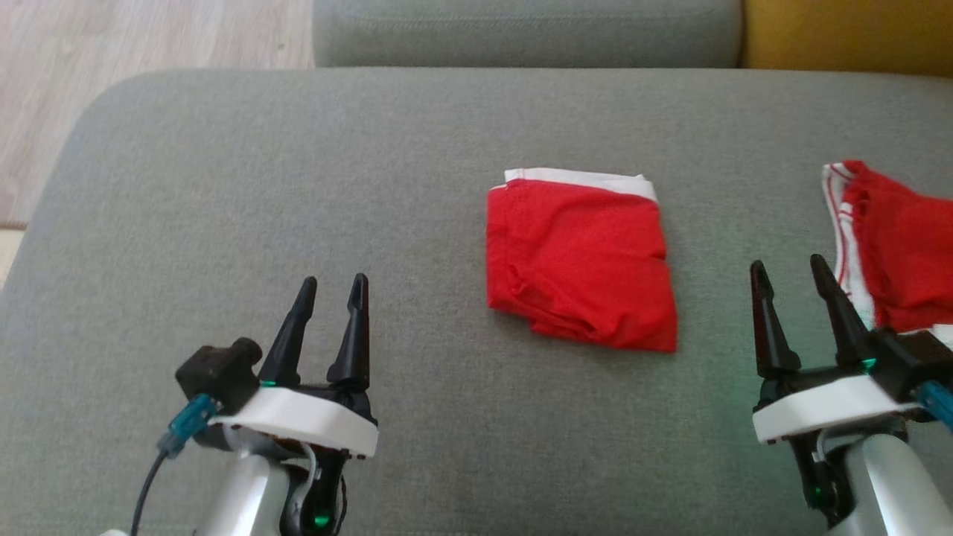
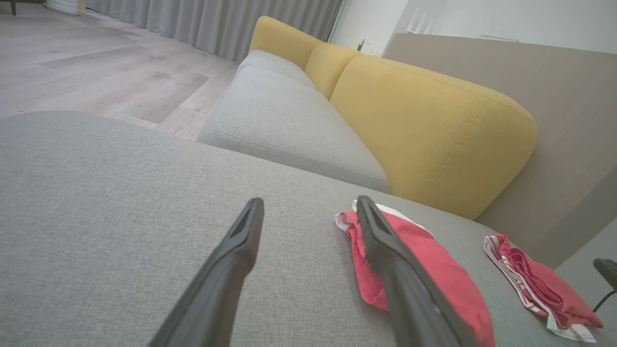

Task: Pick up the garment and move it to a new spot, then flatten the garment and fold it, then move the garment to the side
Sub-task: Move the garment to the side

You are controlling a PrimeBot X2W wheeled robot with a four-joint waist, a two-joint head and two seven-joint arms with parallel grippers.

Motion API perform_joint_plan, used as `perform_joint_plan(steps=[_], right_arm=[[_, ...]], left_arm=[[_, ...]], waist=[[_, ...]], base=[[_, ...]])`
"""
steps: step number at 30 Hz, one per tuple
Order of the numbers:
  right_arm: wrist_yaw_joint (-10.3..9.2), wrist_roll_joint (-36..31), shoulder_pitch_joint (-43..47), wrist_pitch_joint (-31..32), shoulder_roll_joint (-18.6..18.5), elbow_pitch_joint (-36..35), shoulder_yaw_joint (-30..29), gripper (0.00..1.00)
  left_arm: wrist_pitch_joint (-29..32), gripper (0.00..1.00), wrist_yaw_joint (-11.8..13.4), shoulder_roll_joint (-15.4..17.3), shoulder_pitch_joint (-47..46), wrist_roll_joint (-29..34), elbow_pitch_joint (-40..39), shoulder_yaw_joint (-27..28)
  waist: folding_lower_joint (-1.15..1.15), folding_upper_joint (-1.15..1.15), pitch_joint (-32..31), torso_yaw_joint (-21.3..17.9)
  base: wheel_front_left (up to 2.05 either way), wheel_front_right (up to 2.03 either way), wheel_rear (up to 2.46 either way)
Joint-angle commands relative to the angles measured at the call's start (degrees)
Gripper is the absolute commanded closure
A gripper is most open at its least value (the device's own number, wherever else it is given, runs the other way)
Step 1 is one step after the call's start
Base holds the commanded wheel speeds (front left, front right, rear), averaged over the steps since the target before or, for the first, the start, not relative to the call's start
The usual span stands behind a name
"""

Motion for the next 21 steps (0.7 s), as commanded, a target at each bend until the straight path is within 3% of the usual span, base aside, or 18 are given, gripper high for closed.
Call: perform_joint_plan(steps=[1, 12, 21], right_arm=[[-0.05, -0.16, -2.21, -0.36, -0.33, -1.79, 1.03, 0.0], [-0.05, 13.75, -9.5, 6.27, -0.78, 6.07, 6.02, 0.0], [-0.05, 18.46, -15.16, 9.71, -0.89, 14.65, 7.04, 0.0]], left_arm=[[-0.7, 0.0, 0.24, 0.29, -2.33, 0.17, -1.86, 1.62], [-0.7, 0.0, 0.21, 0.29, -5.14, 0.44, -0.79, -0.74], [-0.7, 0.0, 0.46, 0.29, -6.93, 0.81, -0.86, -2.46]], waist=[[0.0, 0.0, 0.24, 0.28], [0.0, 0.0, 7.06, 4.29], [0.0, 0.0, 10.16, 6.51]], base=[[0.0, 0.0, 0.0], [0.0, 0.0, 0.0], [0.0, 0.0, 0.0]])
